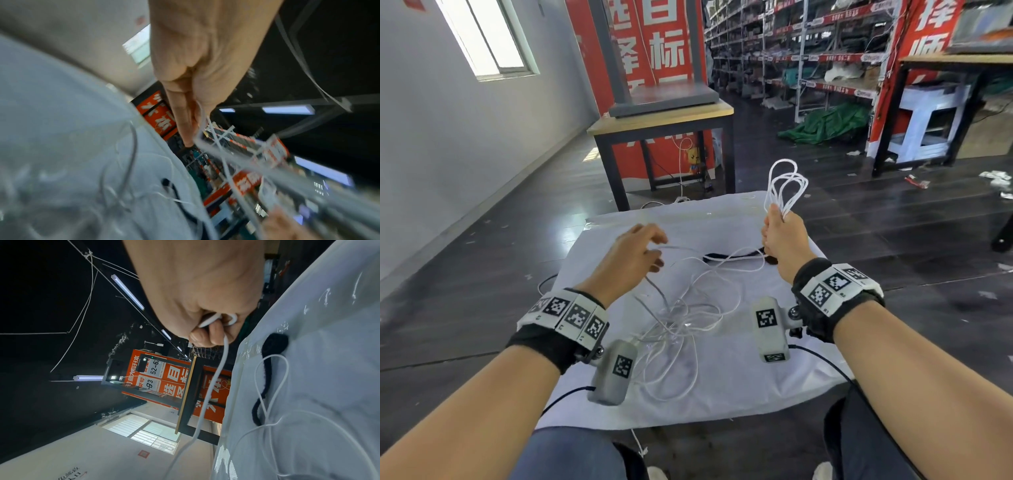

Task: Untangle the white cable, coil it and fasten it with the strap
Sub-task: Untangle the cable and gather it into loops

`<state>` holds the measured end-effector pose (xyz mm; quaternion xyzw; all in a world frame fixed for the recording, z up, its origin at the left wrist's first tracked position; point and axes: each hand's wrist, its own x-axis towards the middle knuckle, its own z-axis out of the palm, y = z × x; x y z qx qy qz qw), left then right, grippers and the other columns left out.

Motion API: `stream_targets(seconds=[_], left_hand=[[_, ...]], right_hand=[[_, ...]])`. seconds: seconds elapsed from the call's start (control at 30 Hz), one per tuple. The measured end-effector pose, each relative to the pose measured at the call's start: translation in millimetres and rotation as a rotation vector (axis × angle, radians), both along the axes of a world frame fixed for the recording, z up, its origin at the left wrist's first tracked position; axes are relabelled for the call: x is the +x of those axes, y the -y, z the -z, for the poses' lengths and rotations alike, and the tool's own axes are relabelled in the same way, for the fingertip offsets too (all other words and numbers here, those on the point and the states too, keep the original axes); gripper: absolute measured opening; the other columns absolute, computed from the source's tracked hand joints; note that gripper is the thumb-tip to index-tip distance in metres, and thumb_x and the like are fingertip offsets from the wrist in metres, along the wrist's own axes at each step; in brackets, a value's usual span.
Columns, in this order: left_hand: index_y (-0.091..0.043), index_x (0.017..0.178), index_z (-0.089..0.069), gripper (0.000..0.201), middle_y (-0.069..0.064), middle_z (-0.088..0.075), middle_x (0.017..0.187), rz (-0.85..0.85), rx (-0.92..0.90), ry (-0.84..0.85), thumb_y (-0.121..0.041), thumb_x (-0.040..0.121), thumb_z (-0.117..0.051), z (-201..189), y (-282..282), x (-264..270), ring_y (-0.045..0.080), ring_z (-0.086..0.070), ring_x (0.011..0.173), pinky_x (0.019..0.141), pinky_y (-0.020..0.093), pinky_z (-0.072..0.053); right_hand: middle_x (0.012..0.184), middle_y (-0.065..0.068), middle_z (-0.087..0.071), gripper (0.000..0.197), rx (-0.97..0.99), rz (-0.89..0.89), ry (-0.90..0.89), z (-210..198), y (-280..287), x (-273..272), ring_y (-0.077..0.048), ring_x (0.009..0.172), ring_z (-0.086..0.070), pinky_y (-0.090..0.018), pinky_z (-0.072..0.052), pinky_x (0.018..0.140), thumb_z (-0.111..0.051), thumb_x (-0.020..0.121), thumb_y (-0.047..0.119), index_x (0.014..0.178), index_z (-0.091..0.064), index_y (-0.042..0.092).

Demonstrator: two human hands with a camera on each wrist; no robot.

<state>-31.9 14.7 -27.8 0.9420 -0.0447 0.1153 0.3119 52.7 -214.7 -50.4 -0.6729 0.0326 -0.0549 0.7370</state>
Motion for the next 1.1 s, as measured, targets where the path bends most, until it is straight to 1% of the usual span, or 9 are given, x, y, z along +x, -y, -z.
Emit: stream_targets(seconds=[0.13,0.27,0.4,0.47,0.57,0.7,0.9,1.0,1.1], left_hand=[[-0.007,0.097,-0.065,0.014,0.014,-0.066,0.088,-0.138,-0.666,-0.183,-0.011,0.098,-0.052,0,-2,0,0.011,-0.066,0.053,0.050,0.016,-0.051],[-0.012,0.095,-0.067,0.019,0.001,-0.053,0.067,-0.075,-0.549,-0.188,-0.025,0.098,-0.053,-6,1,1,0.006,-0.037,0.041,0.039,0.015,-0.026],[-0.017,0.096,-0.071,0.020,-0.002,-0.048,0.062,0.044,-0.309,-0.185,-0.034,0.091,-0.062,-13,6,-3,0.007,-0.032,0.045,0.045,0.015,-0.031],[-0.021,0.096,-0.073,0.018,-0.001,-0.046,0.060,0.065,-0.295,-0.147,-0.035,0.092,-0.061,-16,12,-5,0.007,-0.032,0.046,0.045,0.015,-0.031],[-0.022,0.099,-0.074,0.020,0.000,-0.044,0.058,0.131,-0.324,-0.072,-0.030,0.095,-0.056,-23,18,-7,0.007,-0.031,0.047,0.044,0.016,-0.028],[-0.019,0.099,-0.073,0.021,0.000,-0.041,0.057,0.125,-0.463,0.065,-0.023,0.098,-0.052,-31,17,-4,0.008,-0.031,0.047,0.043,0.016,-0.028],[-0.017,0.100,-0.072,0.022,-0.002,-0.045,0.059,0.067,-0.542,0.113,-0.026,0.098,-0.052,-31,16,7,0.009,-0.032,0.047,0.044,0.017,-0.026],[-0.017,0.100,-0.072,0.023,-0.005,-0.046,0.059,0.036,-0.592,0.094,-0.027,0.098,-0.051,-25,18,13,0.007,-0.034,0.047,0.043,0.016,-0.027],[-0.018,0.096,-0.071,0.022,-0.006,-0.047,0.060,0.000,-0.657,0.056,-0.028,0.098,-0.051,-18,20,20,0.006,-0.034,0.045,0.042,0.016,-0.027]], right_hand=[[0.068,0.004,-0.043,0.035,-0.256,-0.039,0.025,12,3,4,-0.008,0.058,-0.040,-0.023,-0.034,0.055,-0.035,0.102,0.033,0.068,-0.039,0.024],[0.067,0.003,-0.041,0.034,-0.326,-0.084,-0.006,18,-2,5,-0.011,0.056,-0.038,-0.025,-0.032,0.053,-0.037,0.101,0.037,0.069,-0.038,0.024],[0.059,0.000,-0.035,0.033,-0.221,-0.112,-0.036,21,-5,5,-0.015,0.050,-0.032,-0.025,-0.026,0.047,-0.041,0.101,0.034,0.074,-0.041,0.015],[0.063,-0.001,-0.045,0.030,-0.275,-0.125,-0.031,19,-5,2,-0.013,0.052,-0.038,-0.025,-0.031,0.050,-0.039,0.101,0.034,0.085,-0.047,0.011],[0.070,0.000,-0.062,0.030,-0.440,-0.184,-0.019,18,-3,-4,-0.013,0.057,-0.044,-0.031,-0.037,0.062,-0.036,0.102,0.035,0.100,-0.049,0.008],[0.070,-0.001,-0.068,0.031,-0.610,-0.287,-0.064,17,-3,-9,-0.012,0.057,-0.044,-0.027,-0.037,0.059,-0.034,0.102,0.036,0.100,-0.048,0.008],[0.070,-0.004,-0.068,0.030,-0.664,-0.507,-0.113,3,-8,-21,-0.011,0.044,-0.041,-0.020,-0.035,0.048,-0.037,0.102,0.034,0.080,-0.044,0.015],[0.050,0.005,-0.062,0.037,-0.760,-0.619,-0.116,-5,-10,-30,-0.003,0.034,-0.041,-0.014,-0.035,0.044,-0.036,0.103,0.035,0.076,-0.047,0.012],[0.057,0.001,-0.053,0.036,-0.782,-0.682,-0.147,-6,-13,-32,-0.007,0.043,-0.043,-0.018,-0.034,0.048,-0.037,0.102,0.037,0.077,-0.047,0.013]])
